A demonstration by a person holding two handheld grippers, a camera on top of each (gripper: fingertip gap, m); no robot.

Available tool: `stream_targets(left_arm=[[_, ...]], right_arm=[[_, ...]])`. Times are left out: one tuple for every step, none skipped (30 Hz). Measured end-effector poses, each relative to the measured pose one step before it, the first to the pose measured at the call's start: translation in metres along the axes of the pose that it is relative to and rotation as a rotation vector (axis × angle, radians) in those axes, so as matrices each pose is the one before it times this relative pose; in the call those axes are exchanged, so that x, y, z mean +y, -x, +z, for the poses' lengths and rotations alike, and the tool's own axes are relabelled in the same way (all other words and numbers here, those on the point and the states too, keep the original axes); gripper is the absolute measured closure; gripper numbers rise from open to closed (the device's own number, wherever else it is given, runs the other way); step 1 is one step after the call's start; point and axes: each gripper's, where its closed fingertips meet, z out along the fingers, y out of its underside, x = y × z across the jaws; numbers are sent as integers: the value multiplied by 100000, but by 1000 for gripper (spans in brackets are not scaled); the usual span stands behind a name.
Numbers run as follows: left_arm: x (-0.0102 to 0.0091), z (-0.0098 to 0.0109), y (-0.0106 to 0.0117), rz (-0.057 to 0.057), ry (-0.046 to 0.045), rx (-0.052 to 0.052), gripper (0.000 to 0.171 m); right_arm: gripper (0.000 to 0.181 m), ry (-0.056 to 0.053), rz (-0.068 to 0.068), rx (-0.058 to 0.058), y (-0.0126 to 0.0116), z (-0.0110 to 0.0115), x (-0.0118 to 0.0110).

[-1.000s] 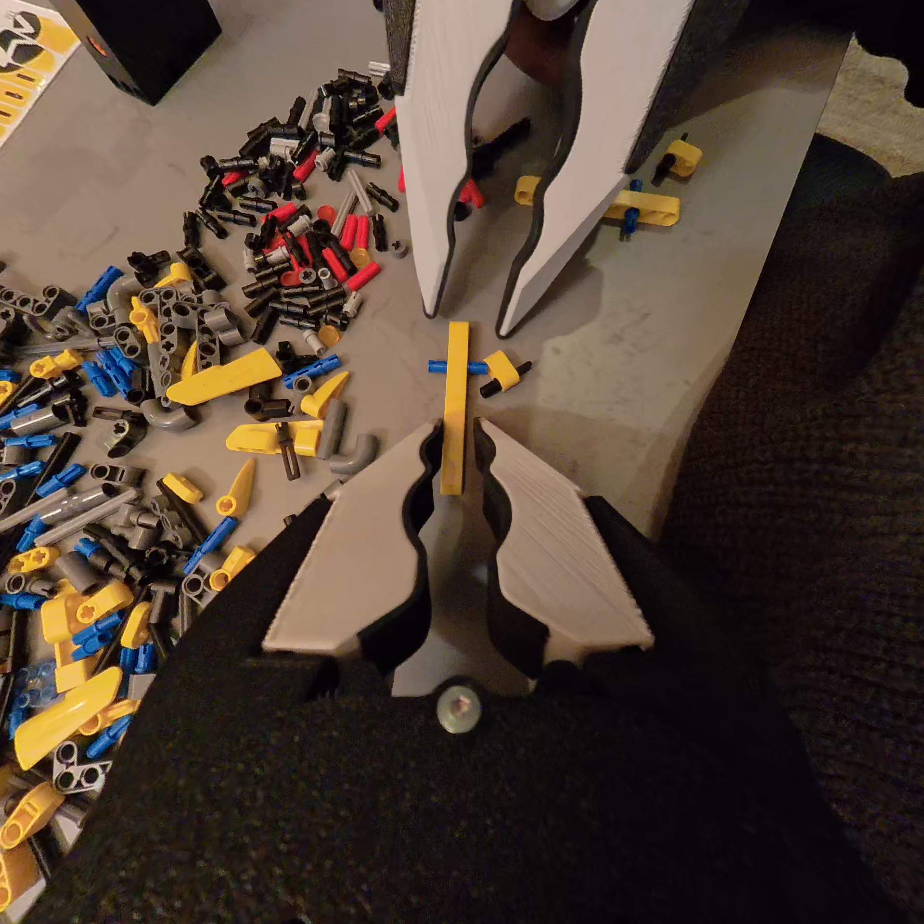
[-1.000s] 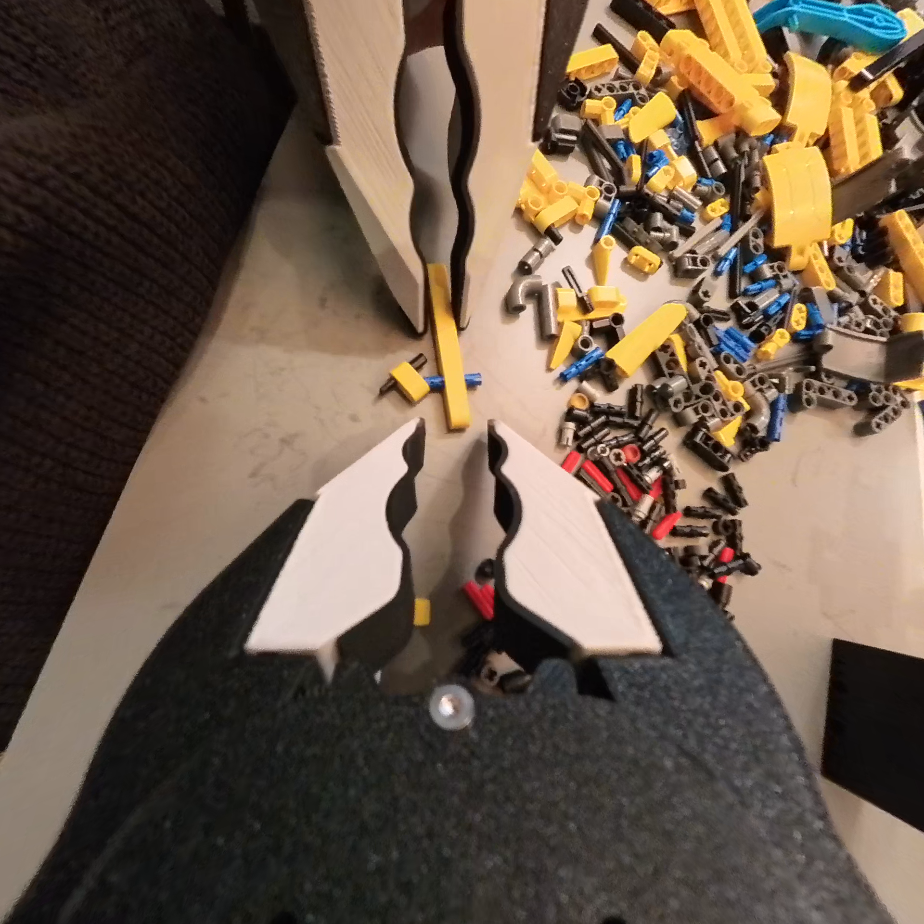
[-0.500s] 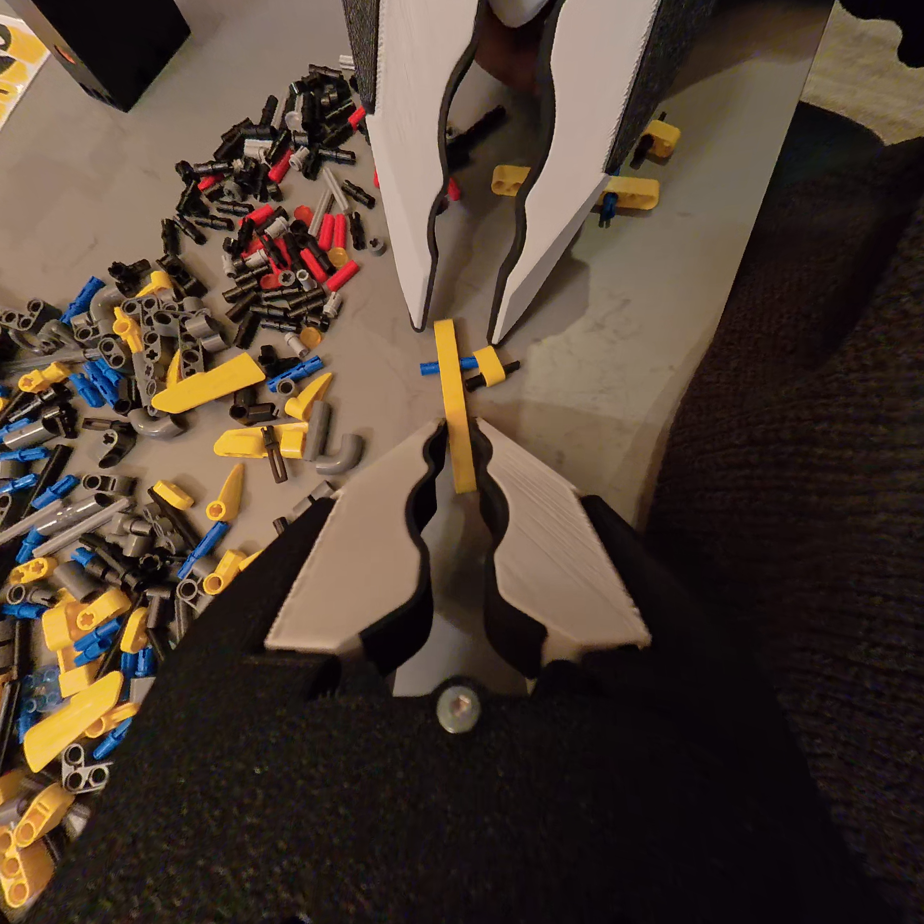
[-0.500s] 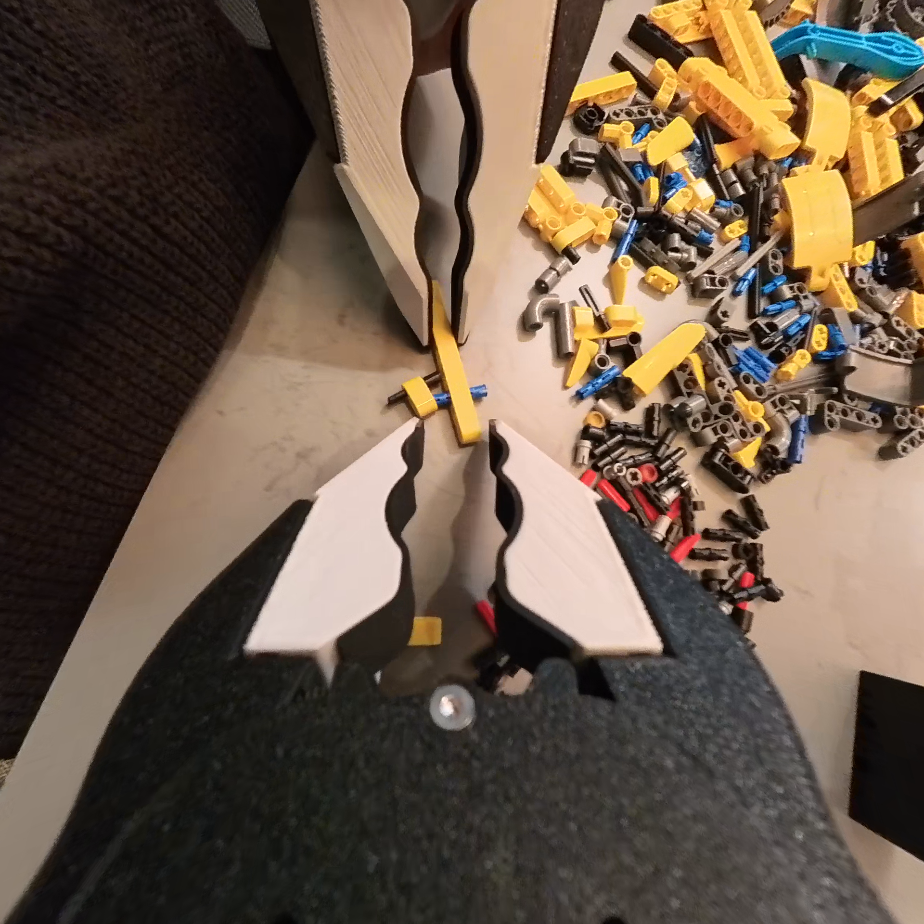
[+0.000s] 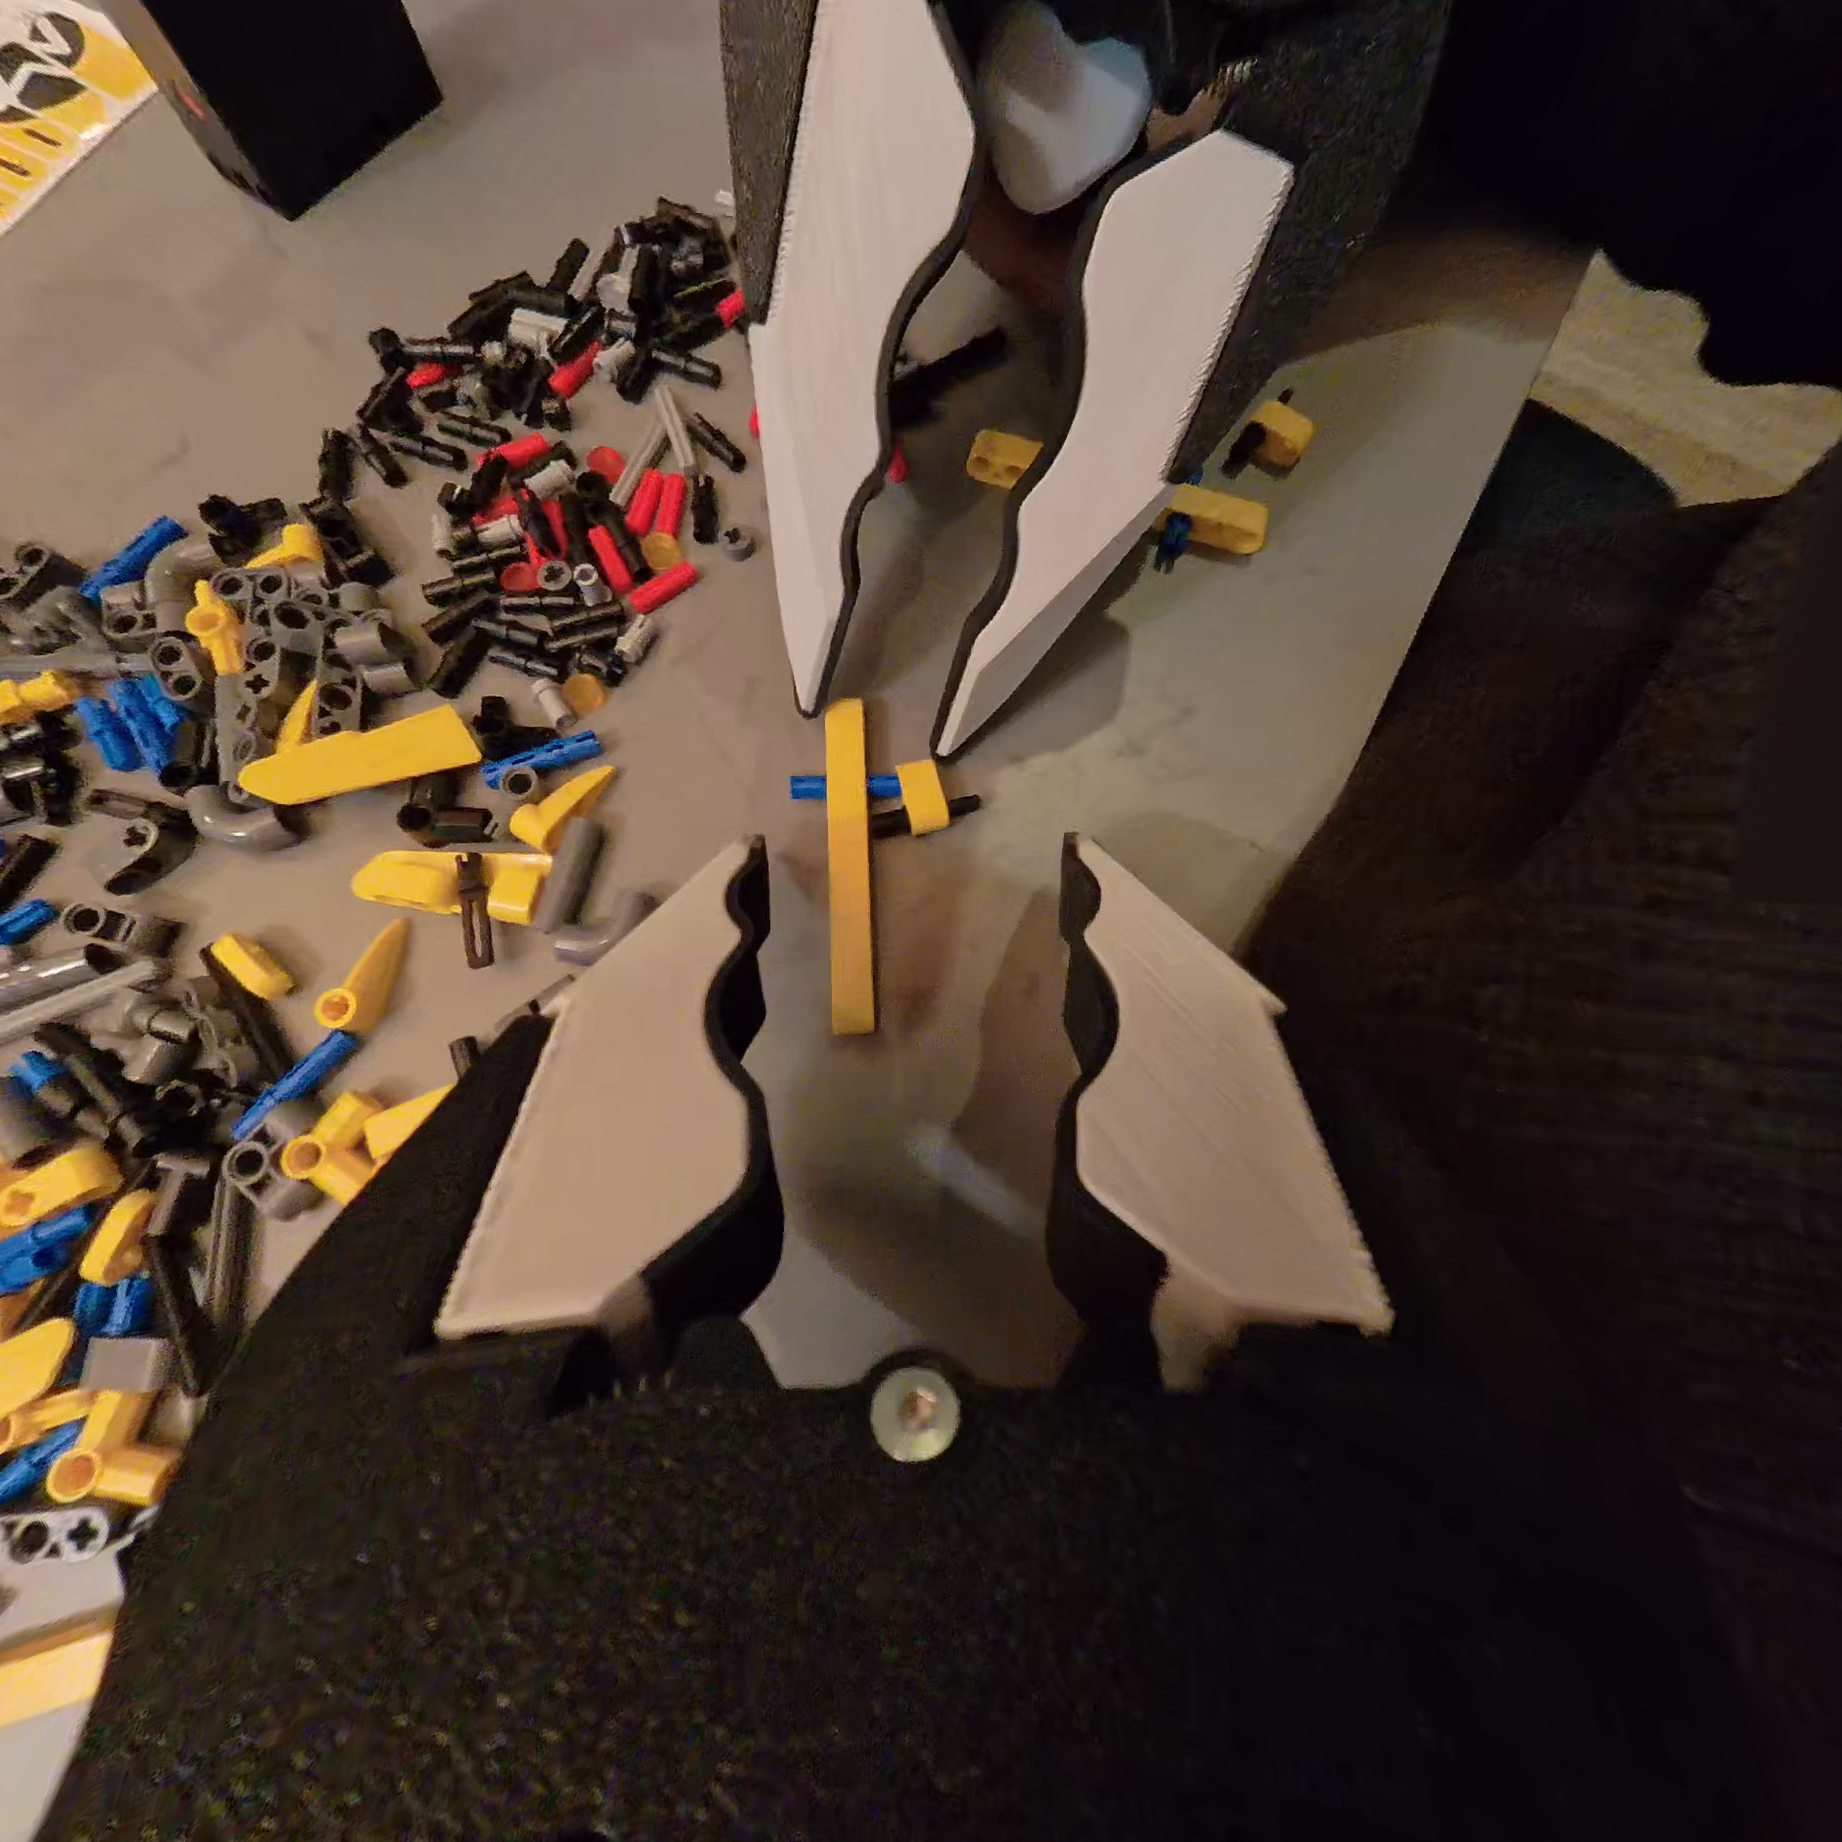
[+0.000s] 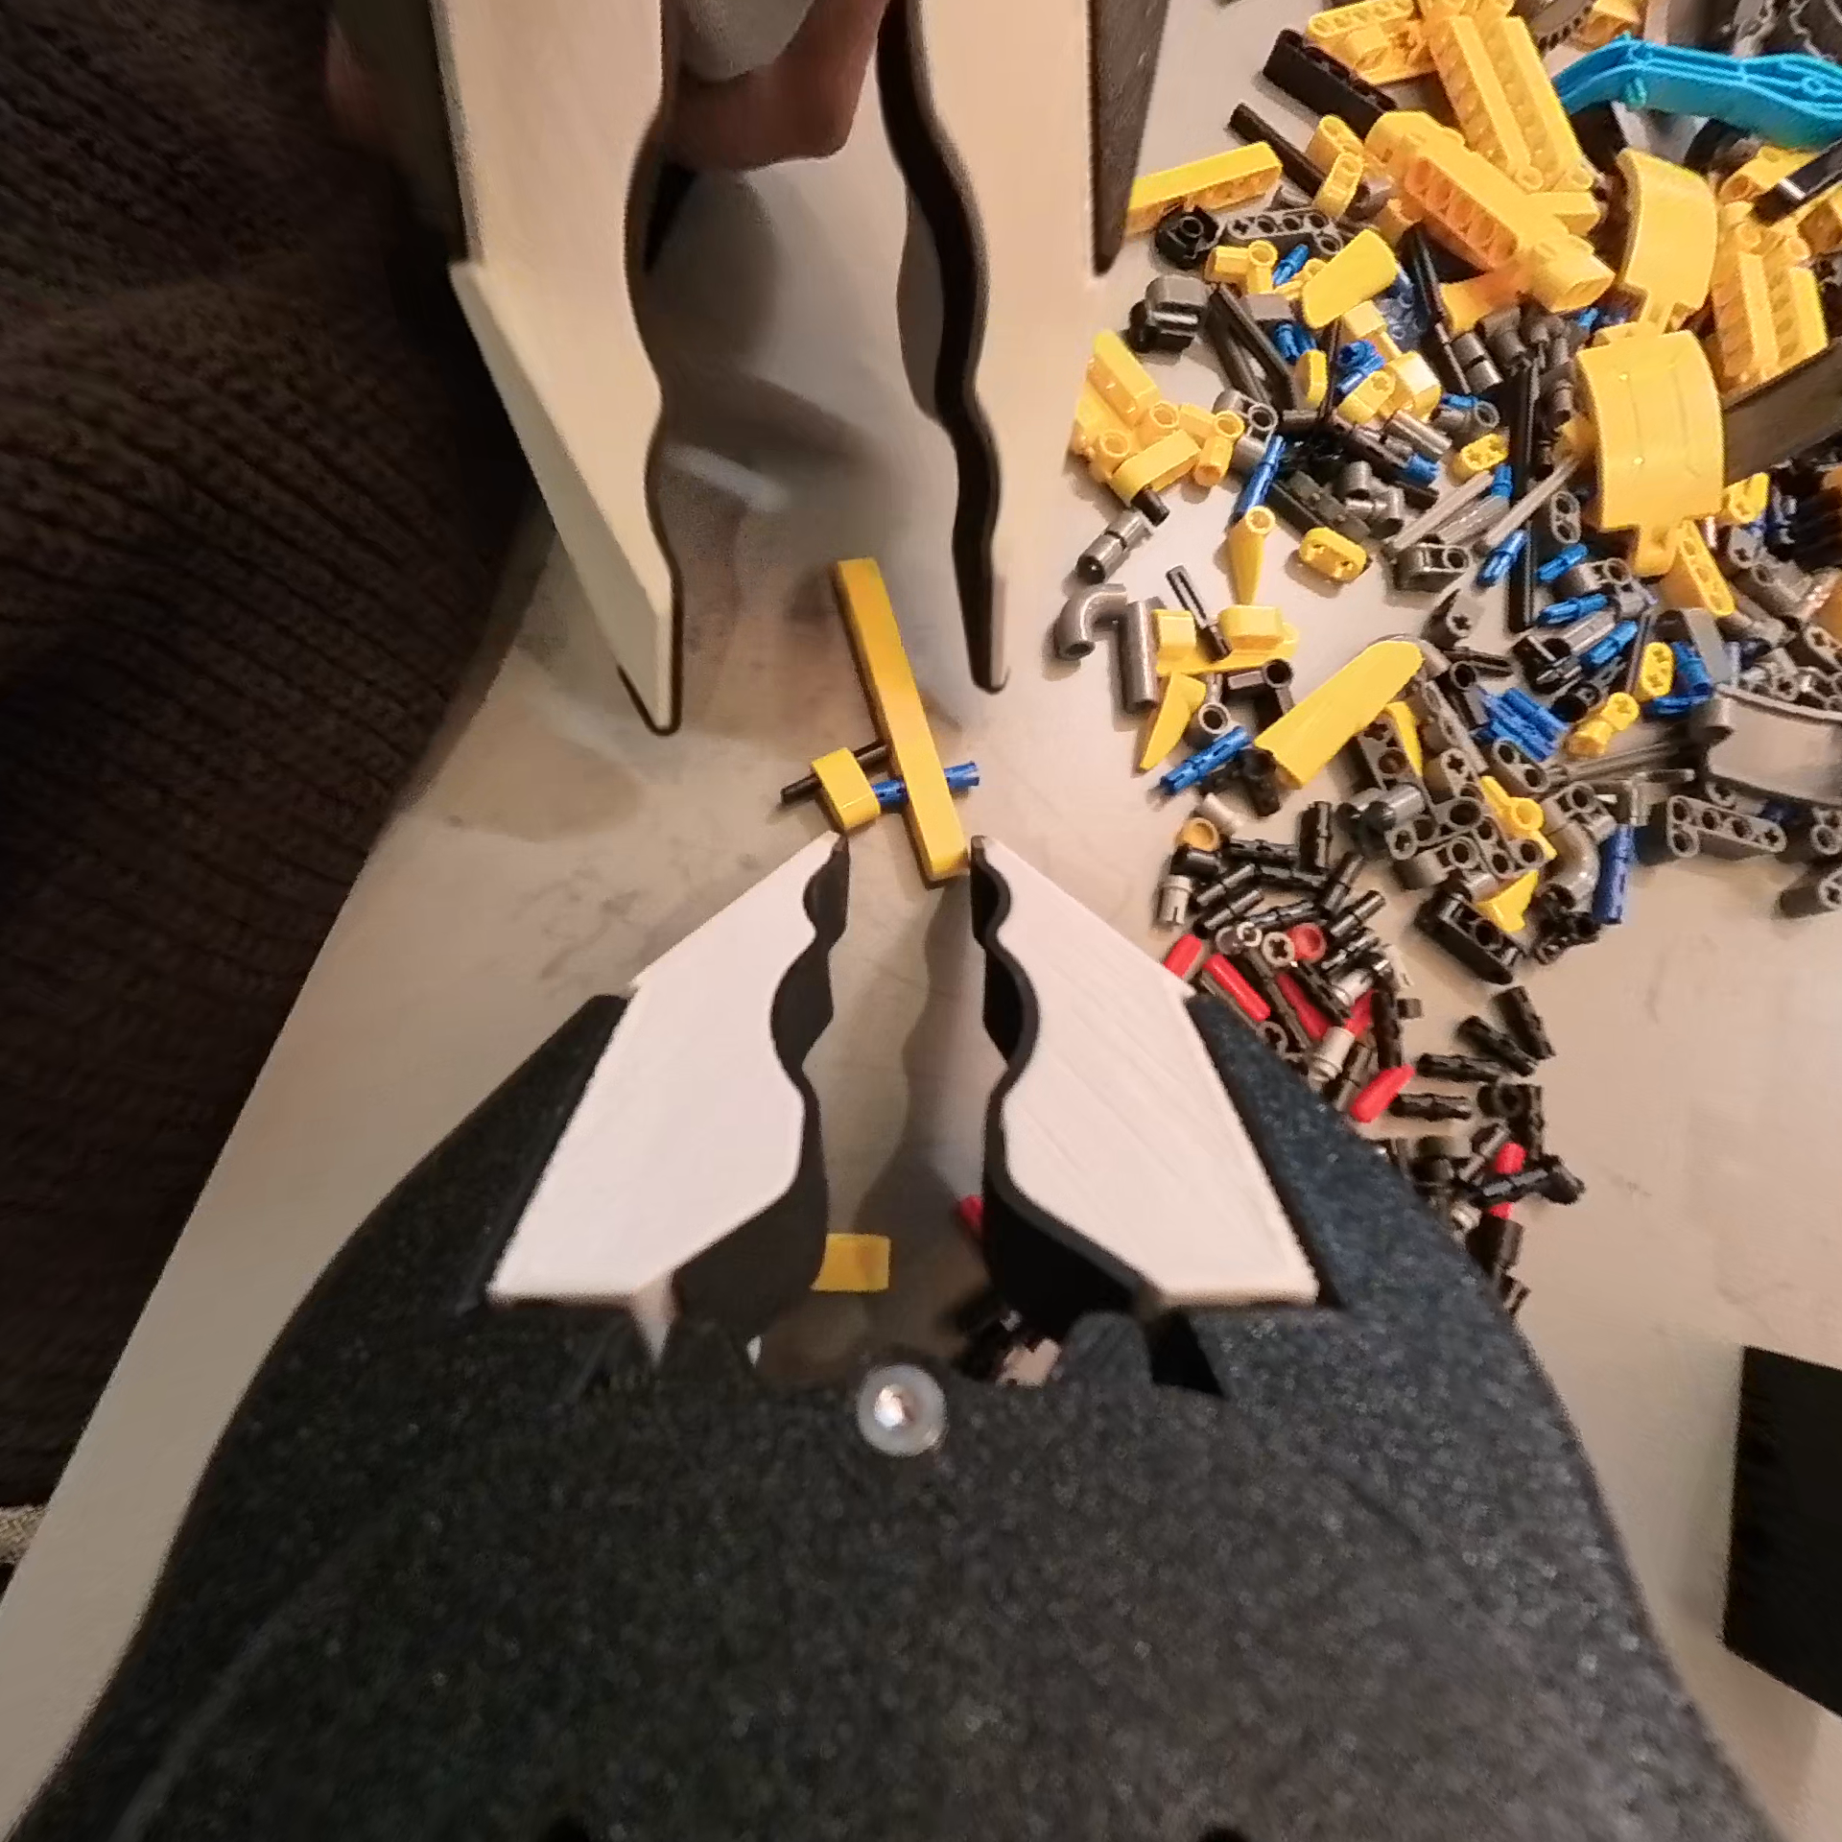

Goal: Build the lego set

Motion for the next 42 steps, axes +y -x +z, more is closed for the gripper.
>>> stream_targets(left_arm=[[87,143,236,565,739,-2397,113],[-8,93,282,290,195,-2205,113],[-92,70,246,-385,-330,-1632,113],[-129,36,-36,-699,-717,418,113],[-95,-4,-301,-442,-710,2185,113],[-86,0,-156,-474,-735,1259,114],[-12,19,38,-316,-241,86,114],[105,36,124,22,422,-471,114],[121,52,215,110,652,-1268,114],[139,73,123,542,581,-753,115],[164,101,19,529,713,-182,116],[136,94,2,388,626,-136,117],[-30,27,104,433,-427,-847,120],[0,-15,40,458,-201,-275,127],[-10,10,-61,143,-186,540,129],[-12,0,15,39,-177,168,129],[-9,-9,30,-365,-59,213,130],[-6,-16,31,-402,-100,215,130],[-3,-4,45,-298,-86,43,131],[-6,-11,29,-172,-30,-3,132],[-1,2,39,23,12,-172,133],[0,0,49,125,-3,-291,135],[0,-2,-46,233,-24,191,137],[-1,4,-38,274,38,122,139],[1,-2,-28,234,-12,62,140],[-8,-7,-36,164,-4,182,141],[2,-3,-37,93,-5,214,142],[-1,1,-20,25,-11,155,143],[3,-5,-46,77,-25,337,144],[3,-5,-49,123,-19,380,146],[-7,-10,-58,246,-42,348,148],[-15,-9,-80,331,-143,354,150],[-45,-34,-13,418,-309,-90,151],[-41,-25,2,364,-303,-126,151],[-38,-28,-20,310,-305,66,151],[-39,-26,-2,438,-287,-60,151],[-4,-24,18,506,-161,-265,151],[28,10,-2,481,149,-191,151],[90,35,11,363,554,-212,151],[107,64,27,222,787,-233,151],[10,12,1,247,117,-136,152],[5,-9,53,454,-13,-438,153]], right_arm=[[157,-39,-421,58,4,0,-12],[157,-42,-213,-15,-13,3,-6],[157,-36,51,-175,-14,6,1],[156,-55,290,-306,-21,-7,8],[156,-84,406,-346,-13,-20,19],[156,-119,370,-186,-31,-24,18],[156,-118,279,3,-56,-40,31],[156,-172,229,-124,-30,-34,5],[156,-425,328,-299,-15,-29,-43],[155,-624,385,-441,35,-14,-93],[155,-573,264,-533,54,-1,-90],[155,-283,48,-384,62,28,-62],[155,126,-211,-84,25,52,-2],[155,310,-355,19,25,64,37],[155,220,-212,-100,44,86,11],[155,128,31,-272,49,82,0],[155,-32,145,-233,29,82,-22],[155,-182,163,-173,13,46,-39],[155,-97,186,-163,7,35,-22],[155,-89,277,-138,-2,14,0],[155,-67,313,-154,1,6,-4],[155,-68,150,-132,2,12,1],[155,-44,-57,-84,1,-2,-1],[155,3,-90,-19,5,1,12],[155,28,34,-7,-4,3,0],[155,42,58,-5,-4,-4,-5],[155,41,-39,35,0,-8,10],[155,21,-66,54,3,5,8],[155,14,10,-9,-6,4,-2],[155,1,88,-55,7,-5,6],[155,-7,64,-20,-7,1,1],[155,-2,0,12,-1,-10,9],[155,13,-14,-15,-6,4,-2],[155,9,39,-33,7,-1,1],[155,-5,54,-55,4,6,-5],[155,-27,98,-74,4,9,5],[155,-21,132,-57,3,2,-1],[155,6,63,-55,12,0,1],[155,15,-47,-27,7,4,-3],[155,43,-109,-53,13,7,-5],[155,81,-108,-123,23,4,0],[155,40,-110,-14,15,2,-2]])
